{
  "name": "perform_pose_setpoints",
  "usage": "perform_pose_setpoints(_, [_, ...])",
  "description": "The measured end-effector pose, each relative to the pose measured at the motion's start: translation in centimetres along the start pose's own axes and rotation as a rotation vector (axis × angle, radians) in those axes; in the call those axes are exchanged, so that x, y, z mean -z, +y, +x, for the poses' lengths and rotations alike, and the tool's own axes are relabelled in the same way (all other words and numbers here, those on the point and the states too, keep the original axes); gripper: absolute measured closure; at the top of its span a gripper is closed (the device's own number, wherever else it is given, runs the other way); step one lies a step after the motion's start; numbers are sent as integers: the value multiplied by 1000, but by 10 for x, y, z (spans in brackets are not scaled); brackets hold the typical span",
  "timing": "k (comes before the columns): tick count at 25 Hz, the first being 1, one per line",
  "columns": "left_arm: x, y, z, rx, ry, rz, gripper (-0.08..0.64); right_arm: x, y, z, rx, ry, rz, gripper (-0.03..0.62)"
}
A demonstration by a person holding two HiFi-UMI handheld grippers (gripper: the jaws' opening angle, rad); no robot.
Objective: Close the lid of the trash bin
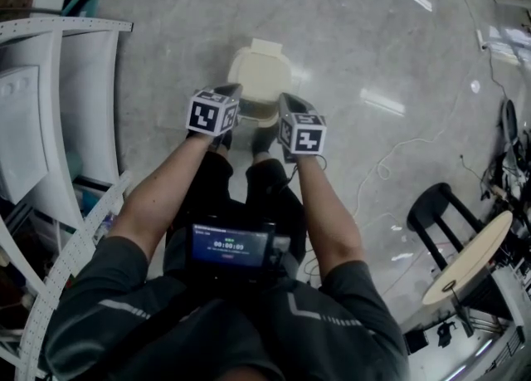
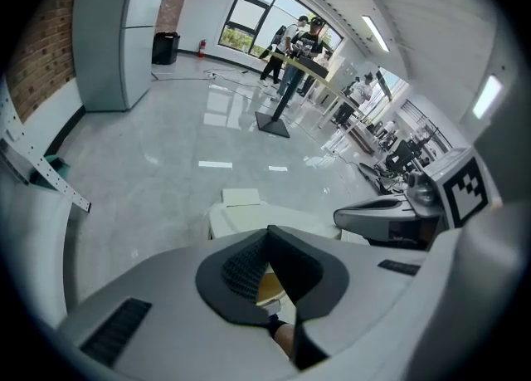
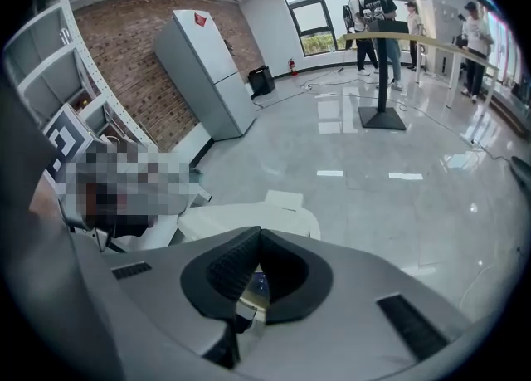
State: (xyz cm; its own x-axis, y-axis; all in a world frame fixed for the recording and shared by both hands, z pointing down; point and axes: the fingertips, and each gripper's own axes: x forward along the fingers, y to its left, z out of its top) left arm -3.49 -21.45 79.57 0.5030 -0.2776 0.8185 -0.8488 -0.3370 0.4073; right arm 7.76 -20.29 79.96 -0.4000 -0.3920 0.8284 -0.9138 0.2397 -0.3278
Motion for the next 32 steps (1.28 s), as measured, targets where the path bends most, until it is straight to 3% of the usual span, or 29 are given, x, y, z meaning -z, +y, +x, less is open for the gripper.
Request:
perform_pose_setpoints(17, [107,18,47,28,182,-37,563,102,-1,48,-29,180,33,580])
perform_pose_setpoints(27, [141,29,78,29,250,12,563,138,-9,73,20,264,14,580])
perform_pose_setpoints(32, [149,35,91,24,268,-6,563,147,-12,83,33,288,21,580])
